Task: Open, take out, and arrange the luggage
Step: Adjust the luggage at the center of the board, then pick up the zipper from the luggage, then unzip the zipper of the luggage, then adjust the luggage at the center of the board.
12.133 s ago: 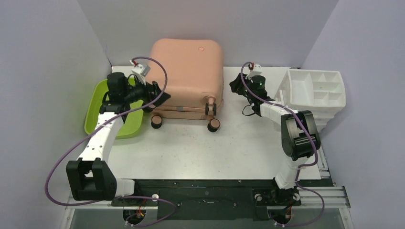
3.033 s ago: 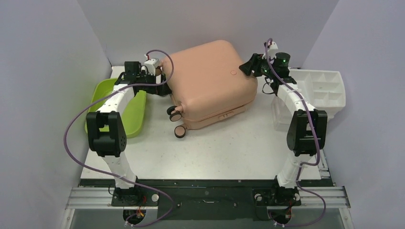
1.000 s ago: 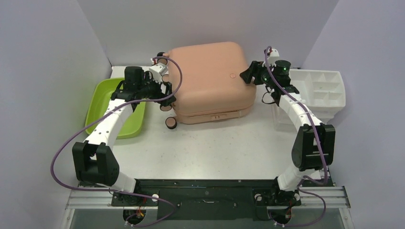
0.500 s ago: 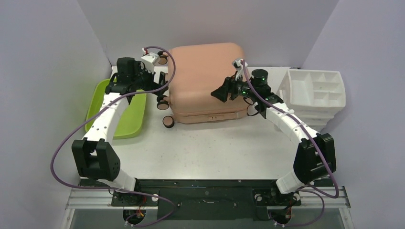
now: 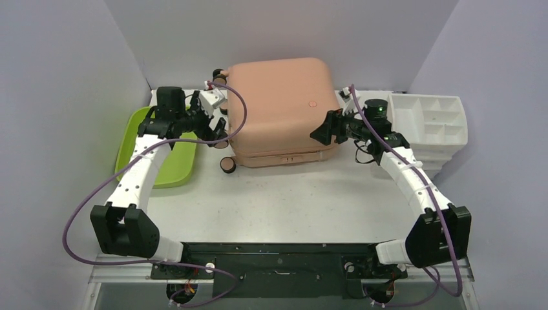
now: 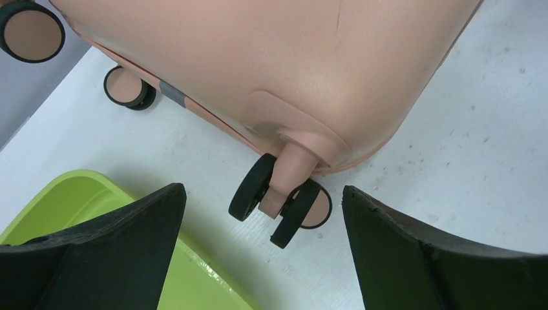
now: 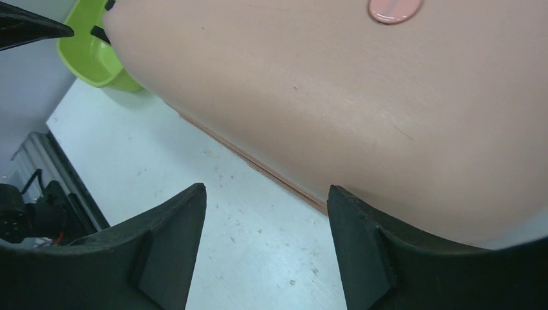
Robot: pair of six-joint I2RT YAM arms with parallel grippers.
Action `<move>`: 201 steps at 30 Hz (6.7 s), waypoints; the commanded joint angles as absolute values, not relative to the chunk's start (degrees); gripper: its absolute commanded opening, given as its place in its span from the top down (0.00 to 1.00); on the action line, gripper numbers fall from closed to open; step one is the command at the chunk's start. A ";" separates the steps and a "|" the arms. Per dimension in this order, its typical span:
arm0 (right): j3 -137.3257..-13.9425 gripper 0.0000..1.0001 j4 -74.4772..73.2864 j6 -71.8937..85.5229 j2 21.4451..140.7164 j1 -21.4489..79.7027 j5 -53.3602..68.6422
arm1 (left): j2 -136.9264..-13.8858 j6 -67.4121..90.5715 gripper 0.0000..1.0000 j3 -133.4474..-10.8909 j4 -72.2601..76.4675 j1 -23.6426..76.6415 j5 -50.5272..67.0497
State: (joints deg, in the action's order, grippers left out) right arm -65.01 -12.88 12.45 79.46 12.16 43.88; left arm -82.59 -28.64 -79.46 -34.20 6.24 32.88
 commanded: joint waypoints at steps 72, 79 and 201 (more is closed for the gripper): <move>-43.75 0.50 22.09 16.92 87.61 42.94 -22.03 | -88.43 -23.28 0.59 -82.05 -22.62 -3.30 22.07; -43.18 0.58 21.74 18.27 88.03 40.81 -21.15 | -87.53 -22.89 0.59 -81.68 -22.57 -2.71 23.41; -45.73 0.93 8.04 21.92 78.41 7.29 4.79 | -98.15 -51.96 0.55 -91.78 -39.56 8.36 46.97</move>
